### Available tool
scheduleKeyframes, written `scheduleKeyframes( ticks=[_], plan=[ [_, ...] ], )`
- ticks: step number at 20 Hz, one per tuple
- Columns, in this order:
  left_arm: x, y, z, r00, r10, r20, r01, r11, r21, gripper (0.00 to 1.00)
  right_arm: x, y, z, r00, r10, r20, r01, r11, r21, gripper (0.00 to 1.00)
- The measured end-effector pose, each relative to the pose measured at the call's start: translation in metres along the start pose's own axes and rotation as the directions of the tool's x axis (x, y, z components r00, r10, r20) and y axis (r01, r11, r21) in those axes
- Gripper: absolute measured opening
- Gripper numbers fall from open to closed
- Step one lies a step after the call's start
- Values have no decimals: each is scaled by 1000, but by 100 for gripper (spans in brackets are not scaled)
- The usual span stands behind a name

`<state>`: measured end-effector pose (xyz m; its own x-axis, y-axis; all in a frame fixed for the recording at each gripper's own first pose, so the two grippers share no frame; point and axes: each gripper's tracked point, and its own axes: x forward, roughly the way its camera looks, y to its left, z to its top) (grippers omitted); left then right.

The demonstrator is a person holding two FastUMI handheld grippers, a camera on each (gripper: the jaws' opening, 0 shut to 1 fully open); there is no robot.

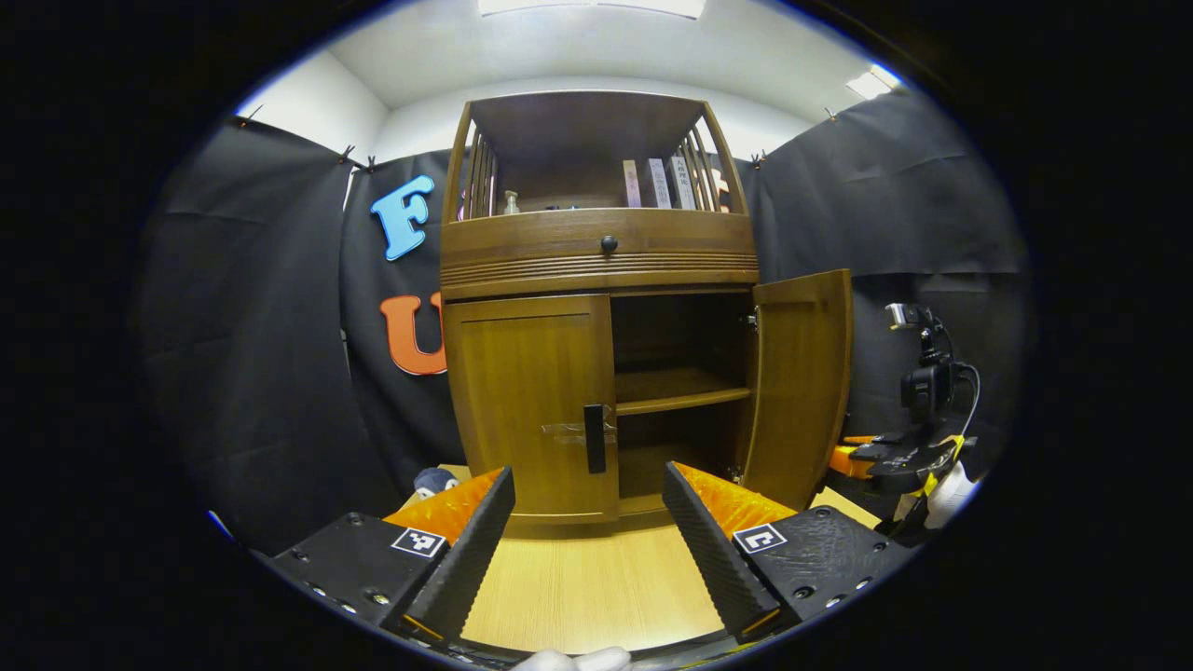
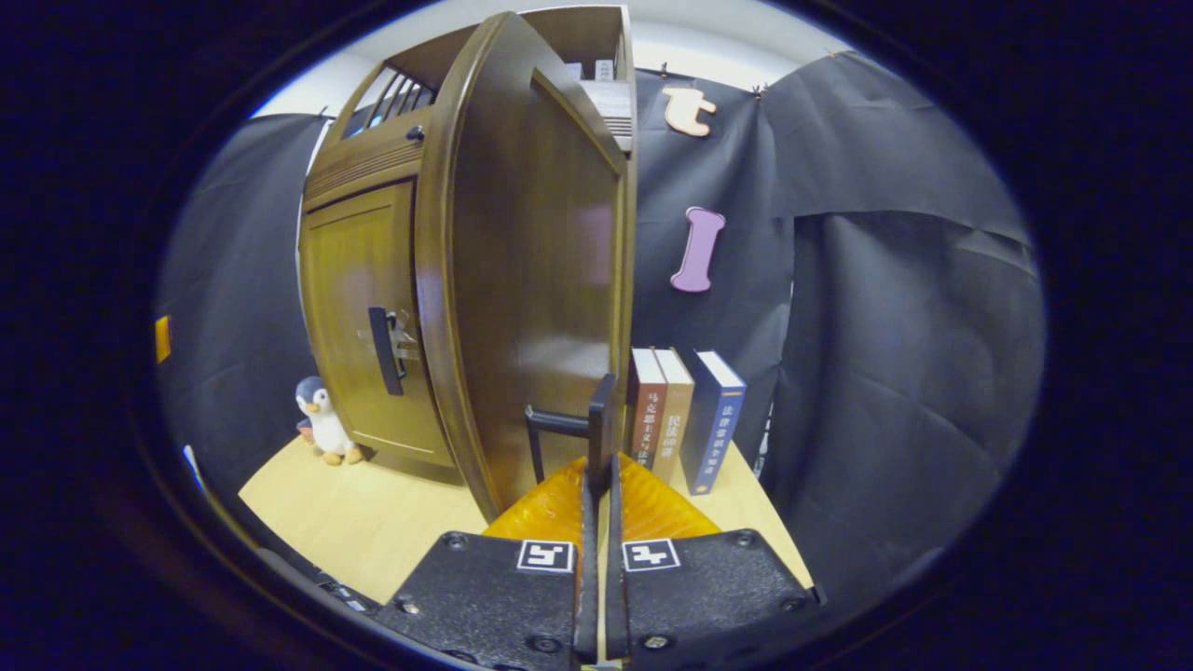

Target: Open the right door of the double-door shoe cabinet with the right hand, and open the left door with the left hand.

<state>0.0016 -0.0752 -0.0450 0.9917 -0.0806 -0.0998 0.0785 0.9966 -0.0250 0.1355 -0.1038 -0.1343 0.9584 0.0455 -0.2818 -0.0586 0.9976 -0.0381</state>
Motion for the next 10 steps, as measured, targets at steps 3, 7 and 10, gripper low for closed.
scheduleKeyframes(
  ticks=[3,7,10],
  plan=[
    [6,-17,2,1000,-19,3,19,1000,-8,96,0,-19,1,1000,-17,-6,17,1000,-10,4],
    [14,-33,4,1000,-28,5,28,1000,-10,96,-1,-31,1,1000,10,-18,-11,1000,-12,4],
    [19,-43,4,1000,-26,-1,26,1000,-17,96,1,-41,2,999,39,-20,-39,999,-27,4]
  ],
)
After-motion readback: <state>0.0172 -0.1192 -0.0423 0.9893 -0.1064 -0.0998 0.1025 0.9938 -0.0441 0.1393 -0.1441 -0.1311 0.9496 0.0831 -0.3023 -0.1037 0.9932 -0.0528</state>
